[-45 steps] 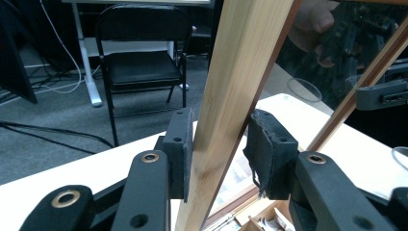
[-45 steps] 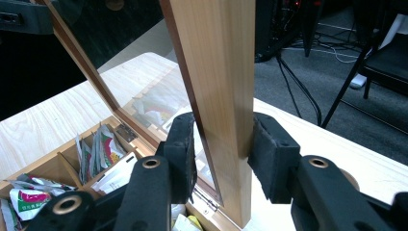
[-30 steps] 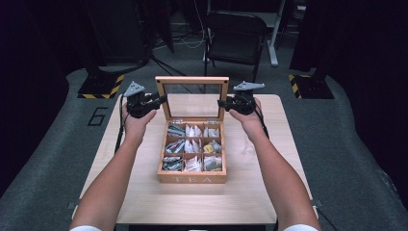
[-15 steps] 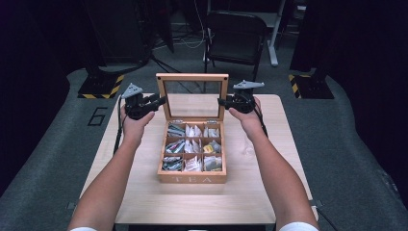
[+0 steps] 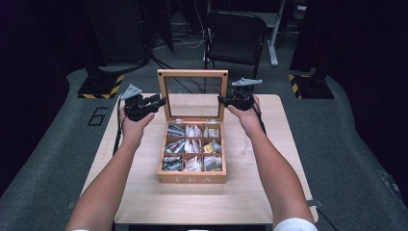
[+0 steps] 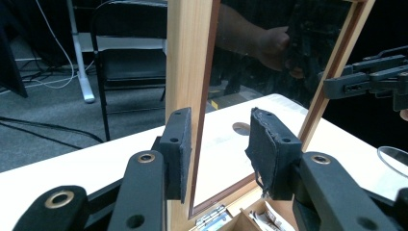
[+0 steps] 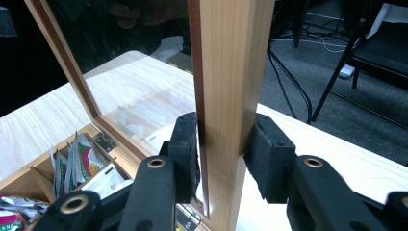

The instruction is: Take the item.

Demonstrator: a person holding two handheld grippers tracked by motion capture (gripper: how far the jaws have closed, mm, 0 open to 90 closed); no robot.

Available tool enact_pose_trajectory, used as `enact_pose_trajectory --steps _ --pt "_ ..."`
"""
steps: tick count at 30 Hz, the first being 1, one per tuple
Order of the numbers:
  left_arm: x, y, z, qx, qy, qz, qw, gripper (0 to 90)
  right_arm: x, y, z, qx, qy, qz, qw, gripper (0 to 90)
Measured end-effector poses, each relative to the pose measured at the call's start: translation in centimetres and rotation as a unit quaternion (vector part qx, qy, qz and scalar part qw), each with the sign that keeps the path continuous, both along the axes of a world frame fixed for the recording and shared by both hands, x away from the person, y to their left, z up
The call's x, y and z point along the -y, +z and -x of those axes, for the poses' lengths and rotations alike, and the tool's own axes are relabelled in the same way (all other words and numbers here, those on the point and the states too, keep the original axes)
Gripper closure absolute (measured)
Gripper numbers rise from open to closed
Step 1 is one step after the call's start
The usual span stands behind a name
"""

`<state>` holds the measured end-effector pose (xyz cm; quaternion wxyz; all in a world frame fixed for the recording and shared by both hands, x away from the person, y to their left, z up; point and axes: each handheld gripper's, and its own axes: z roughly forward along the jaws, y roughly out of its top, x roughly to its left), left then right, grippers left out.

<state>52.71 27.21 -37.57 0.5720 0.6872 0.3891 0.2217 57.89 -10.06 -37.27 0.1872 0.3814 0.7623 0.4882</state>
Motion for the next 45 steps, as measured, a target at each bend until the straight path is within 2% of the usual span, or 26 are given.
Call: enact_pose_trajectory --steps 10,15,24,28,30,41,42,45 --pt "-0.1 0.1 0.2 0.0 -0.004 -0.001 1.0 60.2 -0.2 -0.3 -0.4 -0.007 -0.016 -0.012 0.9998 64.5" --pt "-0.1 0.2 0.4 0.001 -0.007 -0.001 1.0 59.9 -0.5 -0.2 -0.8 -0.011 -0.025 0.0 0.9996 63.0" --pt "-0.4 0.4 0.7 0.001 -0.008 -0.001 1.0 59.6 -0.4 -0.3 -1.1 -0.018 -0.027 -0.005 0.9995 61.9" --pt "-0.4 0.4 0.8 0.001 -0.008 0.0 1.0 59.4 -0.3 -0.4 -1.2 -0.021 -0.024 -0.005 0.9995 58.5" --pt "-0.4 0.5 0.8 0.0 -0.009 -0.002 1.0 59.0 -0.2 -0.6 -1.2 -0.026 -0.033 0.001 0.9991 57.5" --pt "-0.2 0.4 0.8 0.001 -0.009 -0.003 1.0 57.7 0.8 -0.8 -0.9 -0.025 -0.034 -0.003 0.9991 58.3" --pt "-0.2 0.4 0.8 -0.001 -0.009 -0.001 1.0 57.2 0.9 -0.8 -0.7 -0.034 -0.034 -0.002 0.9988 57.3" --pt "-0.2 0.4 0.8 -0.003 -0.008 0.001 1.0 56.6 1.0 -0.7 -0.4 -0.034 -0.029 0.0 0.999 56.8"
